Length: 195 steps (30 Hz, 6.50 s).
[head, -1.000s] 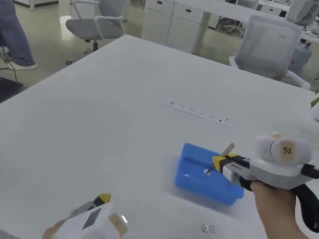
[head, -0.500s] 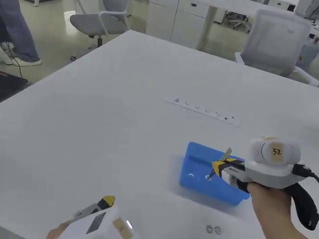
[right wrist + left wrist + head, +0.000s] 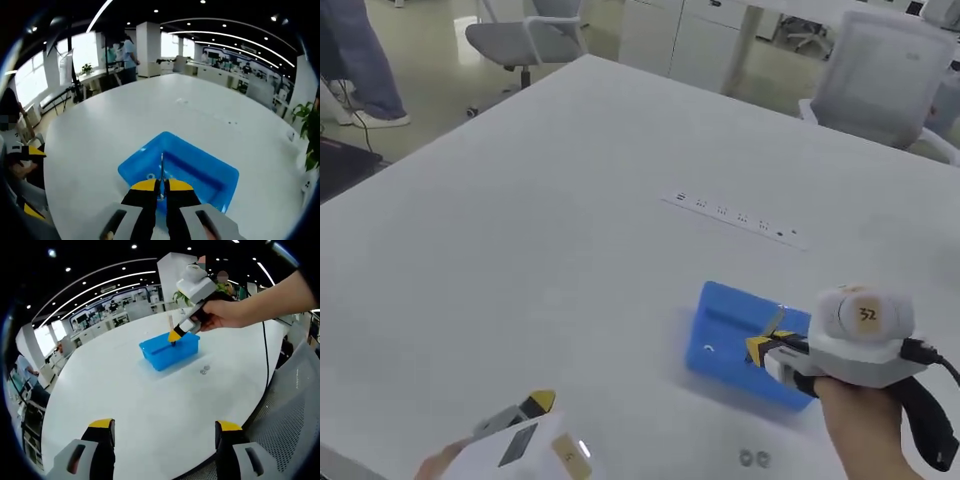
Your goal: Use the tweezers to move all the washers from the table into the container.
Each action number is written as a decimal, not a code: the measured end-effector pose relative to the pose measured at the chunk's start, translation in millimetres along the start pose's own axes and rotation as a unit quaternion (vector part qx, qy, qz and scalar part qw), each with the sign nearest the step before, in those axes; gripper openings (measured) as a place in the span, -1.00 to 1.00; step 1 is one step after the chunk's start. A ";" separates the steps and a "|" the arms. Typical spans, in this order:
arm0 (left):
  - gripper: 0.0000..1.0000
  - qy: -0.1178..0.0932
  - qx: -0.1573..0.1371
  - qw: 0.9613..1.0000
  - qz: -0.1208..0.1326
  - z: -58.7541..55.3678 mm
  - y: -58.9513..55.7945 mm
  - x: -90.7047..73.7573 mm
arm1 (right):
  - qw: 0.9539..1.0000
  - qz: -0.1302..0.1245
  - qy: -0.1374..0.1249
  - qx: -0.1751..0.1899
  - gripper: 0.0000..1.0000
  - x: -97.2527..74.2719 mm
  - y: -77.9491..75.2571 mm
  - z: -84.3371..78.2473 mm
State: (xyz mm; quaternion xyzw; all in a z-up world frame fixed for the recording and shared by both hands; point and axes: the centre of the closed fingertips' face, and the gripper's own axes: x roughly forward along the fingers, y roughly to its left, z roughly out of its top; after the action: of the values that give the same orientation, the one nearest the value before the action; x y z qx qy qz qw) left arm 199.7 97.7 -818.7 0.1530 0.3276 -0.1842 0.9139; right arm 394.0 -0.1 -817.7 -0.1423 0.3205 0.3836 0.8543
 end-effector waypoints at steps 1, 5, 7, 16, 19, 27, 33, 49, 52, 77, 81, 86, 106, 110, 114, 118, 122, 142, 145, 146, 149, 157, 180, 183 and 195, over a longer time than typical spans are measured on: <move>0.68 0.000 0.000 1.000 0.002 0.0 0.9 -0.3 | 1.000 0.001 0.002 0.001 -0.96 0.9 0.7 -1.3; 0.67 -0.008 -0.006 1.000 0.008 2.8 3.7 -2.0 | 1.000 0.002 0.006 0.005 -0.96 3.5 2.1 -6.1; 0.67 -0.007 -0.004 1.000 0.007 2.4 3.2 -1.6 | 1.000 0.003 0.009 0.006 -0.96 4.0 3.7 -8.5; 0.67 -0.003 -0.001 1.000 0.007 1.3 2.8 -1.6 | 1.000 0.003 0.005 0.002 -0.96 3.1 3.5 -9.4; 0.66 -0.002 0.000 1.000 0.007 1.0 3.1 -1.6 | 1.000 0.002 0.003 0.003 -0.96 2.0 4.2 -9.9; 0.66 -0.005 0.000 1.000 0.005 2.2 1.7 -1.7 | 1.000 0.000 0.001 0.002 -0.96 0.5 2.9 -11.4; 0.66 -0.005 0.000 1.000 0.008 1.9 3.1 -1.8 | 1.000 -0.008 0.012 -0.005 -0.95 -1.0 0.2 -11.8; 0.65 -0.009 0.007 1.000 0.010 3.4 3.2 -2.2 | 0.997 -0.005 -0.066 0.043 -0.94 -51.9 -8.4 19.0; 0.65 -0.012 0.005 1.000 0.011 4.1 3.8 -2.4 | 0.996 -0.003 -0.077 0.046 -0.94 -61.4 -6.2 23.4; 0.64 -0.024 0.000 1.000 0.019 7.9 7.7 -4.3 | 0.998 0.019 -0.046 0.049 -0.94 -75.5 29.9 -37.0; 0.63 -0.021 0.003 1.000 0.017 6.8 6.9 -4.0 | 0.998 0.021 -0.035 0.051 -0.93 -72.8 33.8 -48.2; 0.63 -0.021 0.002 1.000 0.020 6.7 7.9 -3.8 | 0.998 0.027 -0.025 0.053 -0.93 -69.5 38.6 -56.7; 0.61 -0.018 0.005 1.000 0.021 5.8 8.0 -3.6 | 0.999 0.026 -0.007 0.047 -0.94 -61.7 40.3 -72.0; 0.61 -0.017 0.006 1.000 0.020 5.6 7.5 -3.4 | 0.999 0.026 -0.006 0.027 -0.94 -63.0 44.9 -74.6; 0.61 -0.019 0.005 1.000 0.020 6.3 7.4 -4.1 | 1.000 0.022 -0.002 0.008 -0.95 -63.7 46.0 -77.9; 0.61 -0.017 0.005 1.000 0.019 5.7 7.2 -3.7 | 1.000 0.022 0.004 0.008 -0.96 -64.2 46.0 -78.1; 0.60 -0.014 0.008 1.000 0.018 4.7 6.6 -3.2 | 1.000 0.019 0.006 0.013 -0.96 -63.2 45.5 -77.6; 0.59 -0.011 0.009 1.000 0.022 3.6 7.5 -3.7 | 0.998 0.021 -0.019 0.049 -0.96 -73.3 36.1 -52.1; 0.60 -0.009 0.009 1.000 0.021 3.1 7.1 -3.8 | 0.998 0.022 -0.028 0.048 -0.96 -76.0 37.8 -45.1; 0.60 -0.010 0.009 1.000 0.021 3.4 7.2 -3.9 | 0.998 0.022 -0.029 0.048 -0.96 -76.6 38.2 -43.5; 0.59 -0.010 0.009 1.000 0.021 3.5 7.1 -4.0 | 0.998 0.023 -0.036 0.045 -0.96 -78.7 39.6 -36.9; 0.58 -0.010 0.011 1.000 0.020 3.5 6.6 -4.2 | 0.997 0.026 -0.059 0.033 -0.96 -88.7 40.8 -14.7; 0.57 -0.002 0.011 1.000 0.023 0.8 8.2 -2.6 | 0.993 -0.005 -0.111 0.030 -0.96 -96.3 5.5 29.8; 0.57 0.000 0.010 1.000 0.023 0.0 8.3 -2.2 | 0.993 -0.006 -0.111 0.029 -0.96 -93.2 2.2 32.8; 0.60 -0.008 0.002 1.000 0.013 2.8 5.3 -2.0 | 0.995 -0.007 -0.093 0.032 -0.96 -69.0 -9.9 30.1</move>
State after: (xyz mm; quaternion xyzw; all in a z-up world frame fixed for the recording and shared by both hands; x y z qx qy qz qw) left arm 202.0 101.8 -814.5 0.1575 0.3176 -0.1747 0.9186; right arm 380.1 -30.9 -749.7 -0.0812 0.2508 0.3789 0.8871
